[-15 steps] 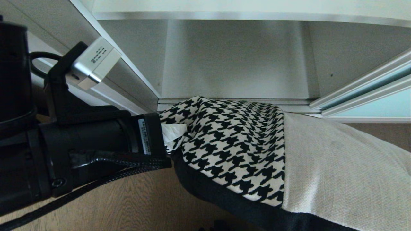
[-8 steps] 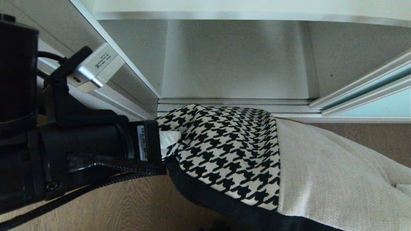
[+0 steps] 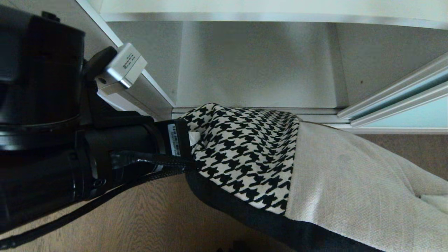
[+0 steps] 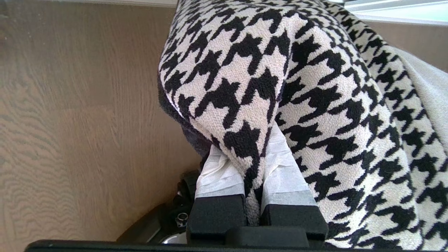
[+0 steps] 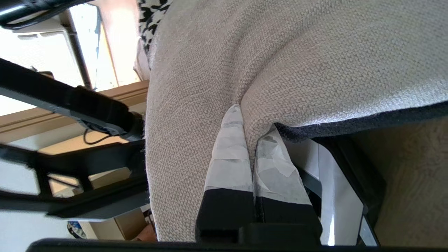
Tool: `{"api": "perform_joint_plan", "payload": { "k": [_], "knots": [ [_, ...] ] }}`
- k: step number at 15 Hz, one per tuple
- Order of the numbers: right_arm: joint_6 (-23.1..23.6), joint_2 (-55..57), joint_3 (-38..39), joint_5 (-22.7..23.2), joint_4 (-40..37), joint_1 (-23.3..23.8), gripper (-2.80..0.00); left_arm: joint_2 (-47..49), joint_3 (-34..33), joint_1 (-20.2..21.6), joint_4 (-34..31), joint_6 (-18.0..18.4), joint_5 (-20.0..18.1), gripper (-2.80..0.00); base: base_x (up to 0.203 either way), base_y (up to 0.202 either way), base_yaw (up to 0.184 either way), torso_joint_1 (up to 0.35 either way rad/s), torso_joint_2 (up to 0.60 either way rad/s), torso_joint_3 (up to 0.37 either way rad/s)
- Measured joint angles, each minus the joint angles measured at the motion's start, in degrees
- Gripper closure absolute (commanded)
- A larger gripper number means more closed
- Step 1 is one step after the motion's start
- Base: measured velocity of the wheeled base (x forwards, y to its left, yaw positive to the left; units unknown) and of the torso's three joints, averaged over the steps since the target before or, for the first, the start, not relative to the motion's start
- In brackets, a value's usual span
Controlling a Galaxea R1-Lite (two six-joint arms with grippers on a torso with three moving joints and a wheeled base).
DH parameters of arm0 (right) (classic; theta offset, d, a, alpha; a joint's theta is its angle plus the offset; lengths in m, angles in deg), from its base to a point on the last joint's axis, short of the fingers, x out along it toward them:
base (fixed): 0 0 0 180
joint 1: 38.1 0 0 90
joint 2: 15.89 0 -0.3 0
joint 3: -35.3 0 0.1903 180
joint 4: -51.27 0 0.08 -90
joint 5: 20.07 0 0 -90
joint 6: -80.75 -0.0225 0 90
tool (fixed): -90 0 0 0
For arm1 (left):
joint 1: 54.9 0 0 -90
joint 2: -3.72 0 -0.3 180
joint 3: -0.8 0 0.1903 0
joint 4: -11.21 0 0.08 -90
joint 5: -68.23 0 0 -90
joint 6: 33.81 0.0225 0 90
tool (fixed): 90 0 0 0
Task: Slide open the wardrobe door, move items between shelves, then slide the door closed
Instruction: Place the pillow on the higher shelf
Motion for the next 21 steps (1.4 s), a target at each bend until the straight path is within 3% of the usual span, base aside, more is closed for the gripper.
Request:
{"api": "perform_joint_plan", "payload": {
  "k": [4, 11, 21],
  "knots": [
    [-0.01, 0.74, -0.13, -0.27, -0.02, -0.16, 0.00, -0.17, -0.58, -0.59, -1.22, 1.30, -0.83, 0.00, 0.000, 0.000, 0.000, 0.000, 0.00, 0.000],
    [-0.22, 0.49, 1.27, -0.27, 0.26, -0.18, 0.00, -0.69, -2.63, -0.72, 3.40, 0.71, -1.11, 0.00, 0.000, 0.000, 0.000, 0.000, 0.00, 0.000],
    [-1.47, 0.00, 1.35, -0.24, 0.32, -0.18, 0.00, -0.16, -2.05, -0.42, 1.62, 2.45, -0.06, 0.00, 0.000, 0.000, 0.000, 0.000, 0.00, 0.000]
  ]
}}
